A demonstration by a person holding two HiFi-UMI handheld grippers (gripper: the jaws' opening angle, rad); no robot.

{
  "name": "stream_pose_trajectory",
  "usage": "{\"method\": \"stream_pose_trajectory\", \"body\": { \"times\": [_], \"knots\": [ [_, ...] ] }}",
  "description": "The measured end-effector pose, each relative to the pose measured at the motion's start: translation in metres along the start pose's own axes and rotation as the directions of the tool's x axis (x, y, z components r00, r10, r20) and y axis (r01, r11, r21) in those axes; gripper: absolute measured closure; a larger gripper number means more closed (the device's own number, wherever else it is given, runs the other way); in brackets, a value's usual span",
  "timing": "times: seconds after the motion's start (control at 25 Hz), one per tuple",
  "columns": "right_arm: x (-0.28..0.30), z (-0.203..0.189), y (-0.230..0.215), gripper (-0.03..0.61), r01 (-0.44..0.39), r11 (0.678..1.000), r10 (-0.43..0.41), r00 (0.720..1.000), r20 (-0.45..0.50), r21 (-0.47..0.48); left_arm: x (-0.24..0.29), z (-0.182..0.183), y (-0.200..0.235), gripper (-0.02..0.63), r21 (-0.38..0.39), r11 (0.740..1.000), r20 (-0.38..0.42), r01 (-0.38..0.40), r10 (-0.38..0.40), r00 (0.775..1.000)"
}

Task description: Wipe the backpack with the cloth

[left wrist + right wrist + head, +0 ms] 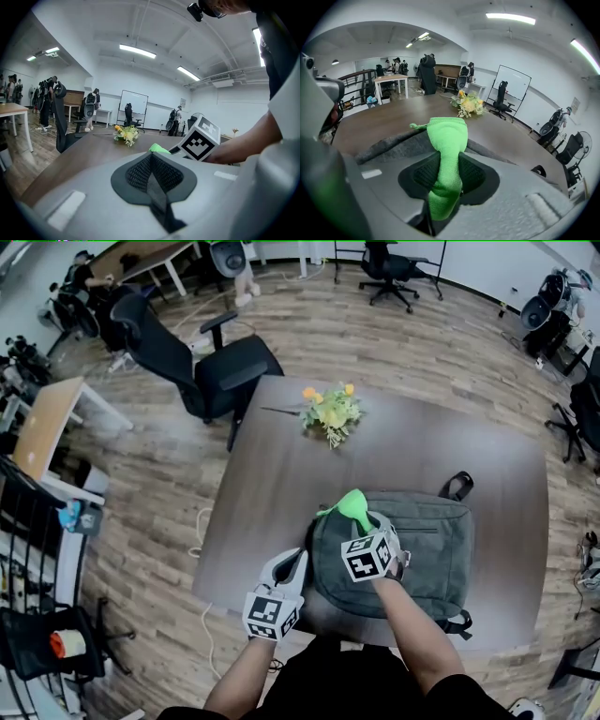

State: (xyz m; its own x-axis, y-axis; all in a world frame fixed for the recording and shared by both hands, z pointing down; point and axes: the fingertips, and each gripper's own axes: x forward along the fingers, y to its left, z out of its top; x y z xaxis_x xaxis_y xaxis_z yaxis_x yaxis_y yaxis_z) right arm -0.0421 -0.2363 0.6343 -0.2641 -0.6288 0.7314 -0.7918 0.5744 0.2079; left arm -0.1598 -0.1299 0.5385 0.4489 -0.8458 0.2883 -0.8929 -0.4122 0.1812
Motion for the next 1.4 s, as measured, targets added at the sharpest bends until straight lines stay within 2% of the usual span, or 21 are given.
{"method": "stream_pose_trajectory", "body": {
  "times": [0.48, 0.68, 0.92, 1.12, 1.4],
  "knots": [
    [-0.016, -0.039, -0.079, 0.463, 0.156, 0.986, -0.149, 0.983, -0.104, 0.062, 0.010, -0.002, -0.019, 0.595, 0.012, 0.999, -0.009, 0.041, -0.041, 0.999],
    [-0.033, -0.059, -0.124, 0.462, 0.241, 0.968, -0.228, 0.962, -0.149, 0.072, 0.014, -0.004, -0.027, 0.595, 0.006, 0.999, -0.013, 0.052, -0.052, 0.999],
    [-0.057, -0.090, -0.173, 0.462, 0.341, 0.937, -0.319, 0.923, -0.213, 0.074, 0.019, -0.004, -0.040, 0.595, 0.014, 0.997, -0.014, 0.078, -0.077, 0.997],
    [-0.079, -0.111, -0.207, 0.460, 0.388, 0.914, -0.352, 0.904, -0.242, 0.120, 0.024, -0.001, -0.054, 0.595, 0.023, 0.994, -0.013, 0.104, -0.104, 0.994],
    [-0.097, -0.112, -0.224, 0.460, 0.413, 0.901, -0.377, 0.896, -0.233, 0.131, 0.027, 0.002, -0.064, 0.595, 0.039, 0.991, -0.010, 0.125, -0.124, 0.992]
  ]
}}
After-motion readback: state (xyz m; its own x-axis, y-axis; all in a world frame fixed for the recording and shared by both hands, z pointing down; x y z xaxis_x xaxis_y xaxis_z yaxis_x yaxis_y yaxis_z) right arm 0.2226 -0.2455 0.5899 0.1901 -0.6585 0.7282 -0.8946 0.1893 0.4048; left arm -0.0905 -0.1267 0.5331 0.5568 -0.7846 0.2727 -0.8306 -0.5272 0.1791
